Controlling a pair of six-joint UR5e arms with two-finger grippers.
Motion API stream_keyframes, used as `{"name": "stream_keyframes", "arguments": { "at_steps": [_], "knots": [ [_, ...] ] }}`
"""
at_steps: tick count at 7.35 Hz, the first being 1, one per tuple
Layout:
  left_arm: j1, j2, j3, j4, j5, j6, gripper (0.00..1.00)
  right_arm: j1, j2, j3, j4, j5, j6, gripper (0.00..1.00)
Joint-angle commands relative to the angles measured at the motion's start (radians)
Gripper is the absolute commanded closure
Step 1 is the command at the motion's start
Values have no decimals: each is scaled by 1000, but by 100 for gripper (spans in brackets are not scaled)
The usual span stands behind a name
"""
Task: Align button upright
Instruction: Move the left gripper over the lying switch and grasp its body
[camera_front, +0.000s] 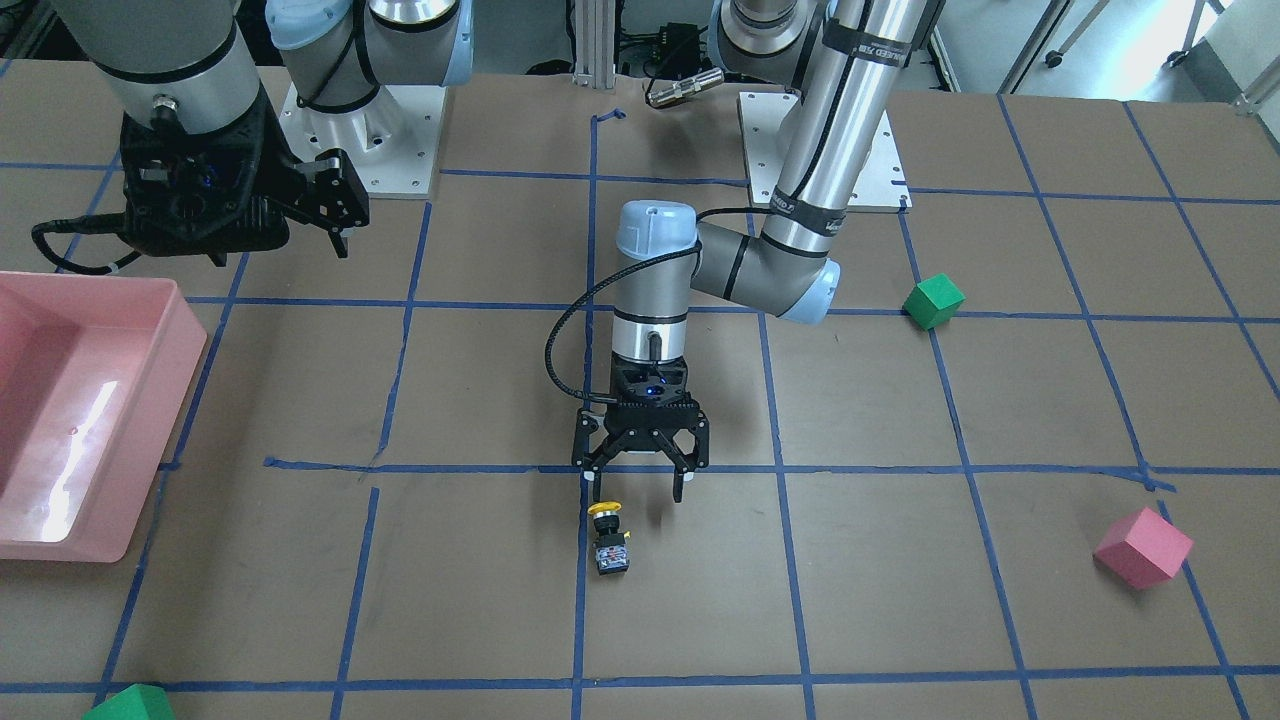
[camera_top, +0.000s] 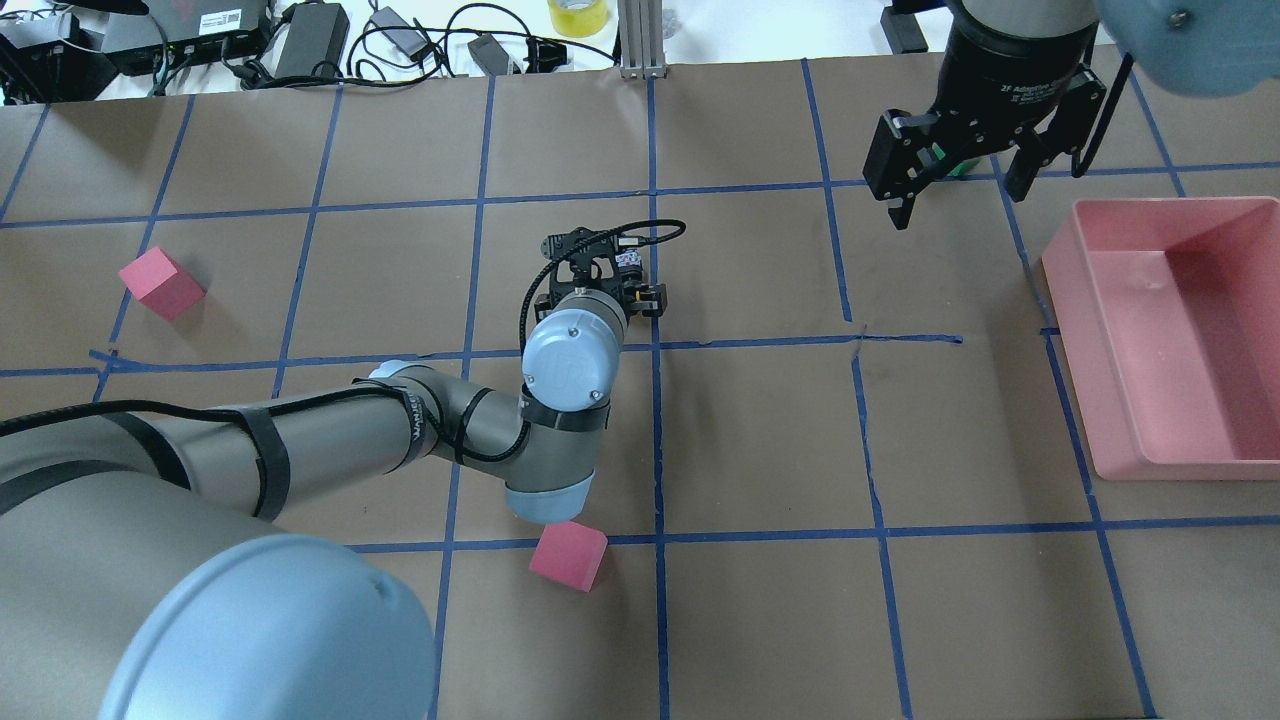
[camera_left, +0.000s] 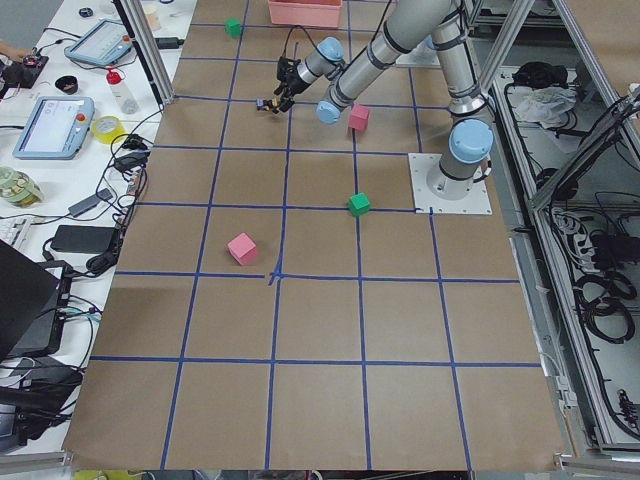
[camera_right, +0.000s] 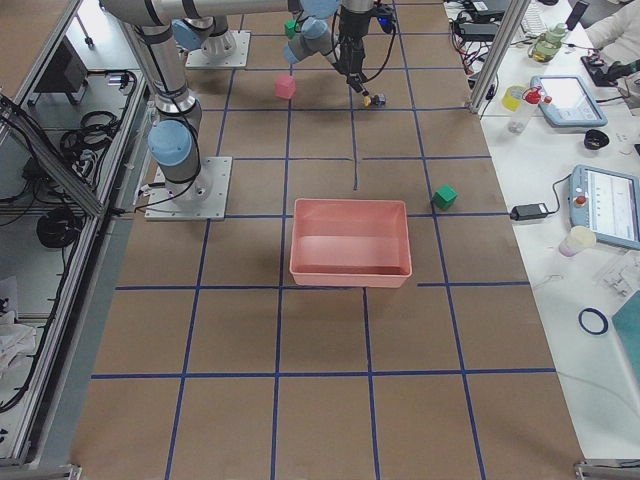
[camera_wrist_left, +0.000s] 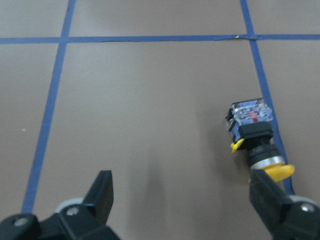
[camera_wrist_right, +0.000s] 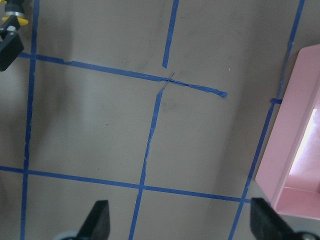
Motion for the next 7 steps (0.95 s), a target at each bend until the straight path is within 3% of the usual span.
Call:
{"name": "stream_keyframes", "arguments": {
  "at_steps": [1, 3, 4, 5, 6, 7],
  "knots": [
    [-27, -38, 41, 0, 15, -50, 4, 1, -7, -2, 11, 5, -173, 0],
    [-32, -65, 47, 2, 29, -17, 6, 3, -15, -2, 8, 7, -163, 0],
    [-38, -66, 47, 2, 31, -3, 14, 3, -15, 0, 8, 15, -105, 0],
    [-38, -68, 49, 2, 31, -3, 25, 2, -13, 0, 6, 81, 15, 0],
    [-40, -68, 49, 2, 31, -1, 42, 1, -13, 6, 0, 91, 111, 0],
    [-40, -66, 49, 2, 31, 19, 65, 1, -13, 12, -1, 93, 121, 0]
  ]
}}
